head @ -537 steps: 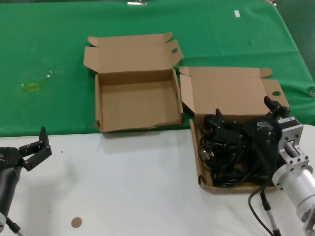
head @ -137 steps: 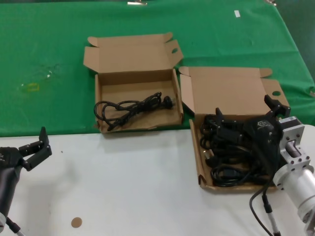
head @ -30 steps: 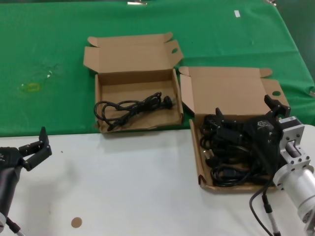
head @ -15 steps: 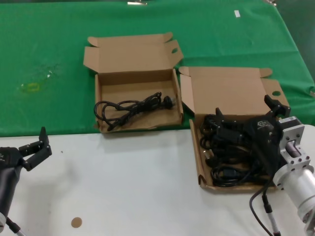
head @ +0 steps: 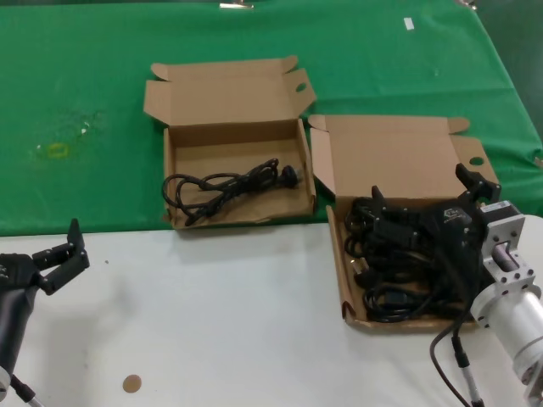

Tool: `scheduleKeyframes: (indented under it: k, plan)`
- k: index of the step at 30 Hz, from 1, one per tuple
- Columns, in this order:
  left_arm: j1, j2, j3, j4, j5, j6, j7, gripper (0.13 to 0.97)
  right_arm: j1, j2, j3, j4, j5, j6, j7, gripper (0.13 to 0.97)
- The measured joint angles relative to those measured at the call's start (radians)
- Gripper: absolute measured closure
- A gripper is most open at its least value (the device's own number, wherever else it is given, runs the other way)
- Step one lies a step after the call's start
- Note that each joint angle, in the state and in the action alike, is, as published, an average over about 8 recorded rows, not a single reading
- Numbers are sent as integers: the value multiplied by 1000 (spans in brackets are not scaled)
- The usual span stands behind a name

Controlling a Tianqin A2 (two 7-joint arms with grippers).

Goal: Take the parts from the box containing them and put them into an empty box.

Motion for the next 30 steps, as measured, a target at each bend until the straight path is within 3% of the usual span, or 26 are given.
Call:
scheduleKeyframes:
  k: [30]
  plan:
    - [0, 0, 0, 0, 0, 0, 0, 132, 0, 0, 0, 0, 0, 0, 0, 129]
